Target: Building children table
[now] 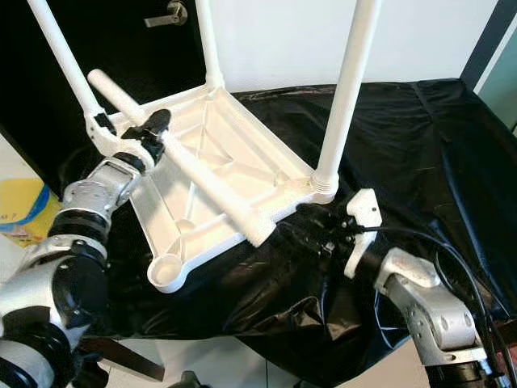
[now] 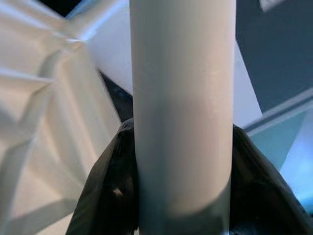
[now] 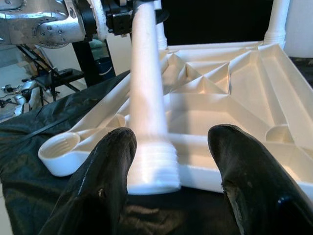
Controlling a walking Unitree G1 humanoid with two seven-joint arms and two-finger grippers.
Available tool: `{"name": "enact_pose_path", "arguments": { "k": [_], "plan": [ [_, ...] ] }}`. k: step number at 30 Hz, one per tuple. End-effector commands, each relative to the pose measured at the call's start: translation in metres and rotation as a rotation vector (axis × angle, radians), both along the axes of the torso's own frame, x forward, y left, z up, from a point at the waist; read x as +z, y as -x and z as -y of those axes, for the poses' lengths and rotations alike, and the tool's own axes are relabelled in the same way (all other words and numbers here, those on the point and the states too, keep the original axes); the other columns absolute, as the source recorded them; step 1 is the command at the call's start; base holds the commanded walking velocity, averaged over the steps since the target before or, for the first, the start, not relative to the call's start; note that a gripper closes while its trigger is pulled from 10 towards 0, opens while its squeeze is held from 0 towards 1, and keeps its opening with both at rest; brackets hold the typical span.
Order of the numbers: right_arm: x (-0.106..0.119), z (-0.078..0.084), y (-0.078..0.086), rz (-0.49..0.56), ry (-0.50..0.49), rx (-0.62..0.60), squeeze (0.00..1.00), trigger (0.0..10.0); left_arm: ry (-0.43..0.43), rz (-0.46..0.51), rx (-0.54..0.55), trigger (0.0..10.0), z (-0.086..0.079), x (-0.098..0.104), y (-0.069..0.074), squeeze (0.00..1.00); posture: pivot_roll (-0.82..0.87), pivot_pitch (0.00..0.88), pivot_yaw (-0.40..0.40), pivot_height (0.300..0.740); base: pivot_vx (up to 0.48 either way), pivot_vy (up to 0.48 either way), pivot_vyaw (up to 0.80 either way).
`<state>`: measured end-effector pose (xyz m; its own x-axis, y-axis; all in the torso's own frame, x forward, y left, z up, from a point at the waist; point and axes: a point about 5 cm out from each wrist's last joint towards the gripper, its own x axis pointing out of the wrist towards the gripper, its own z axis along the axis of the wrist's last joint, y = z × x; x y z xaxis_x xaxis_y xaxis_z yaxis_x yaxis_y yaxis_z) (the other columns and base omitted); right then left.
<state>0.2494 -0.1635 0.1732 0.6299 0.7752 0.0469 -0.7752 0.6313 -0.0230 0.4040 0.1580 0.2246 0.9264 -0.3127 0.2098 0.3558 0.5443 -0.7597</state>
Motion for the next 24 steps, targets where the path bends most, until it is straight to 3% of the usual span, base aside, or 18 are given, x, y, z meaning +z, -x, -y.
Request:
{"name": "enact_pose_path", "arguments": {
  "k": [1,2,4,7,11,13,17,18,24],
  "plan": [
    [0.006,-0.004,-0.001,0.013,0.001,0.008,0.0,10.0,-0.071,0.181,-0.096,10.0,0.01,0.018,0.005,0.0,-0.15,0.0,0.05,0.74,0.0,0.0,0.0],
    [0.006,-0.004,-0.001,0.013,0.001,0.008,0.0,10.0,-0.071,0.181,-0.096,10.0,0.01,0.018,0.005,0.0,-0.15,0.0,0.05,0.74,0.0,0.0,0.0],
    [0.013,-0.009,-0.005,0.039,0.003,0.021,0.0,10.0,-0.167,0.274,-0.124,10.0,0.028,0.036,0.01,0.0,-0.15,0.0,0.051,0.74,0.0,0.0,0.0],
    [0.015,-0.014,-0.008,0.046,0.006,0.027,0.0,10.0,-0.21,0.336,-0.14,10.0,0.041,0.05,0.014,0.0,-0.14,0.0,0.049,0.74,0.0,0.0,0.0],
    [0.015,-0.018,-0.011,0.046,0.008,0.03,0.0,10.0,-0.227,0.38,-0.154,10.0,0.05,0.059,0.018,0.0,-0.14,0.0,0.047,0.74,0.0,0.0,0.0],
    [0.016,-0.027,-0.018,0.043,0.021,0.036,0.0,10.0,-0.251,0.464,-0.213,10.0,0.071,0.077,0.029,0.0,-0.14,0.005,0.046,0.74,0.0,0.0,0.0],
    [0.016,-0.031,-0.022,0.044,0.032,0.037,0.0,10.0,-0.265,0.5,-0.24,10.0,0.081,0.083,0.034,0.0,-0.14,0.005,0.046,0.74,0.0,0.0,0.0],
    [0.018,-0.033,-0.029,0.063,0.051,0.015,0.0,10.0,-0.273,0.526,-0.264,10.0,0.091,0.088,0.039,0.0,-0.13,0.011,0.037,0.74,0.0,0.0,0.0],
    [0.022,-0.035,-0.046,0.107,0.108,-0.058,0.0,10.0,-0.296,0.584,-0.325,10.0,0.113,0.096,0.053,0.0,-0.13,0.01,0.033,0.74,0.0,0.0,0.0]
  ]
}}
